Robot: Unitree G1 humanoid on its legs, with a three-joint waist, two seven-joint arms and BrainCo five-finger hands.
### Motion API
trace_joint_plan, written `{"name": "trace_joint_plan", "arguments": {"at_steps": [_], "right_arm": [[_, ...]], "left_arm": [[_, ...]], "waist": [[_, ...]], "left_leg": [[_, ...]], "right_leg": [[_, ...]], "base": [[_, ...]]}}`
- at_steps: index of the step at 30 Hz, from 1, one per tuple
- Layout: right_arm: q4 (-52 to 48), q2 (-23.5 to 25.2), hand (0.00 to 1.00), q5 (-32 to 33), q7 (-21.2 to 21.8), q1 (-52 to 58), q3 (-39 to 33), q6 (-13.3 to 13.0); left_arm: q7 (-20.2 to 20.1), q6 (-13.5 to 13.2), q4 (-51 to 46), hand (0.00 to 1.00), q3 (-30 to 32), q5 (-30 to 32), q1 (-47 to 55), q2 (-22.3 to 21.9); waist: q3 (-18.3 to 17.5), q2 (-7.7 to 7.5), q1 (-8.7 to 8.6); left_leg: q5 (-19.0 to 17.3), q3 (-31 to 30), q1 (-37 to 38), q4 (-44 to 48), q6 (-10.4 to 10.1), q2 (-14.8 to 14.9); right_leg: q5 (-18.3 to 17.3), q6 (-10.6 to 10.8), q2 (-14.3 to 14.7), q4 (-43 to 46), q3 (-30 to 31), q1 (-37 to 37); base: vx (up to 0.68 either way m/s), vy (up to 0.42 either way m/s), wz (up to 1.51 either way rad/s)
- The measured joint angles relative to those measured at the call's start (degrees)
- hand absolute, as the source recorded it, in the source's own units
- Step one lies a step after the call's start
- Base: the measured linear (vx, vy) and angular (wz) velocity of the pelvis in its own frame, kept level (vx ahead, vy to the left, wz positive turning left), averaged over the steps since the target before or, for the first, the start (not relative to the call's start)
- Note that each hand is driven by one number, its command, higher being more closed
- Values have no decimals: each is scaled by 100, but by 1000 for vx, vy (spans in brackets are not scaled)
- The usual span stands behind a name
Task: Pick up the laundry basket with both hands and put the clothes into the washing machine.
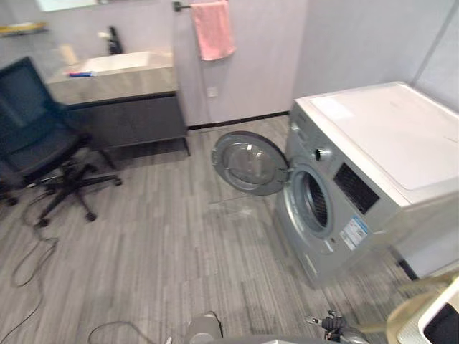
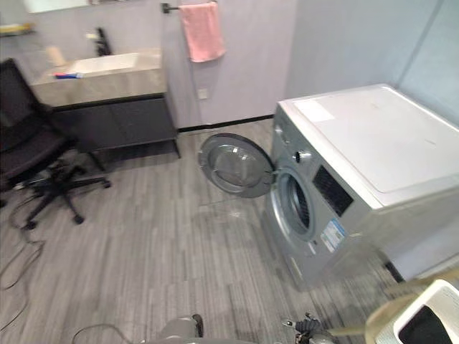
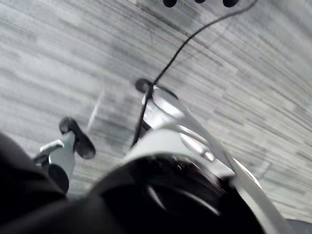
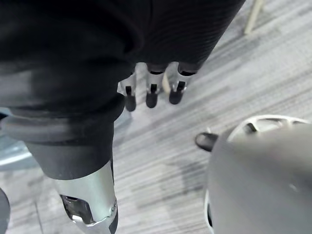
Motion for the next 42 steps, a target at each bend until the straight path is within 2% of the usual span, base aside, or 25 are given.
{"name": "trace_joint_plan", "arguments": {"at_steps": [2,3,5,6,7,8,9,12,14,16,18,20,23,24,25,26,27,28,29,32,34,36,38,40,42], "right_arm": [[-71,-61,0,22,-10,-75,-22,-2],[-91,-23,0,38,-8,-57,-34,-1],[-57,162,0,35,38,10,-54,7],[-72,160,0,36,39,31,-68,-3],[-87,129,0,37,38,52,-100,-4],[-201,99,0,43,34,100,-322,2],[-256,122,0,95,43,119,-486,8],[-511,343,0,230,19,466,-757,-28],[-676,461,0,260,18,814,-852,-9],[-857,576,0,266,8,979,-915,-2],[-887,647,0,270,16,1018,-966,18],[-859,744,0,309,12,1224,-1163,75],[-487,722,0,302,4,1117,-1399,119],[-449,714,0,292,10,1079,-1393,120],[-435,572,0,250,11,1025,-1368,100],[-415,438,0,245,3,898,-1416,115],[-426,429,0,244,2,757,-1483,123],[-421,488,0,247,1,736,-1427,111],[-374,502,0,246,23,669,-1266,113],[-481,476,0,247,7,653,-1035,29],[-463,484,0,251,1,715,-959,-11],[-459,611,0,251,2,715,-749,-10],[-448,582,0,251,-7,644,-520,-16],[-383,350,0,247,-12,431,-361,-8],[-298,225,0,243,-12,434,-355,-16]], "left_arm": [[1,5,18,0,0,18,205,-113],[-5,9,26,0,-21,64,190,-107],[-35,-10,11,0,-49,198,66,8],[-26,5,14,0,-61,290,24,33],[-29,7,14,0,-114,322,-30,18],[-29,-5,17,0,-430,430,-406,23],[-28,-24,17,0,-578,494,-579,45],[-27,-43,-11,0,-906,868,-1093,307],[-25,-45,-104,0,-911,987,-1140,270],[-30,-39,-112,0,-780,1101,-1131,124],[-21,-9,-103,0,-536,1098,-1112,134],[-21,4,-108,0,-353,1092,-1038,115],[-32,9,-79,0,-202,1082,-932,222],[-35,12,-53,0,-151,1079,-937,241],[-48,17,107,0,-147,1069,-1014,126],[-59,7,188,0,-148,1066,-989,12],[-72,-36,177,0,-150,1063,-980,-110],[-74,-20,151,0,-180,1064,-1020,-37],[-106,10,151,0,-219,1065,-1035,161],[-92,12,148,0,-220,1081,-1024,160],[-71,9,135,0,-225,1076,-1113,145],[-13,1,-59,0,-228,1061,-1148,218],[4,-39,-202,0,-206,996,-1142,217],[15,-87,-243,0,-283,912,-1092,135],[25,-117,-259,0,-363,837,-1051,108]], "waist": [[35,154,77],[63,196,54],[191,-62,43],[158,30,-55],[99,125,-76],[85,196,-302],[122,187,-361],[396,-207,-363],[378,-330,-464],[291,-248,-508],[285,-311,-568],[159,-389,-588],[-62,-702,-499],[-89,-657,-513],[-101,-444,-470],[-267,-95,-354],[-236,-126,-348],[-281,-258,-373],[-282,-359,-353],[-339,-272,-362],[-361,-335,-383],[-277,-531,-386],[-147,-591,-305],[44,-459,-214],[103,-329,-190]], "left_leg": [[147,94,432,1143,-204,62],[-262,97,826,608,-580,-60],[-589,-106,1412,-231,-719,-423],[-1145,-367,1715,-894,-549,-494],[-1379,-446,1812,-1273,-440,-509],[-1601,-434,2075,-2428,-316,-629],[-1614,-400,2119,-2749,-289,-679],[-1330,15,2357,-3237,-107,-1008],[-1277,419,2488,-3356,-49,-1072],[-1162,1069,2351,-3440,110,-864],[-1126,1586,2329,-3409,80,-706],[-1079,2058,2424,-3419,15,-566],[-989,2877,2555,-3241,-93,-478],[-979,2904,2504,-3179,-80,-479],[-1126,2501,2406,-3454,32,-571],[-1020,2297,2315,-3769,123,-556],[-797,2608,2308,-3918,-86,-502],[-763,2725,2365,-3898,-85,-610],[-706,2951,2409,-3892,-188,-548],[-473,3108,2409,-3893,-504,30],[-450,3125,2435,-3641,-527,277],[-464,3245,2244,-2805,-517,676],[-709,2780,1754,-1263,100,1196],[-1343,368,935,-766,-399,352],[-1346,121,762,-1397,-414,13]], "right_leg": [[181,83,39,-56,272,-29],[337,141,128,-118,344,35],[596,-12,95,-346,679,34],[675,38,162,-287,792,-117],[673,39,236,-172,847,-306],[631,86,196,208,886,-892],[619,100,165,375,895,-1082],[690,157,-73,683,1391,-1444],[753,255,-76,438,1507,-1468],[603,307,-26,587,1354,-1795],[208,-155,-193,2060,886,-2111],[-296,-213,-470,2731,280,-1694],[-866,-166,-1019,2365,-562,-1239],[-852,-227,-840,2141,-689,-1168],[-495,-330,-345,1330,-422,-1078],[-315,-371,38,720,-451,-973],[-786,-466,-439,1882,-908,-1068],[-884,-112,-702,1984,-928,-1019],[-958,183,-650,1504,-683,-912],[-294,-136,377,143,-458,-510],[-206,-258,640,-193,-411,-340],[-117,-384,830,-453,-198,-248],[-54,-519,1064,-655,201,-77],[-13,-591,1008,-736,668,10],[38,-538,960,-841,839,165]], "base": [[-116,159,-47],[-4,83,-30],[-101,61,-39],[-139,99,-58],[-151,208,-40],[-126,129,-12],[-176,150,-3],[-292,48,-58],[-310,34,-97],[-249,37,-137],[-149,-38,-139],[-69,-43,-133],[6,-142,-165],[-80,-220,-163],[-165,-106,-155],[-194,-73,-183],[-75,-40,-131],[-31,-189,-120],[-10,-249,-87],[-18,-334,-84],[10,-201,-32],[-20,-214,-57],[-44,-174,-88],[-19,41,-106],[51,100,-67]]}}
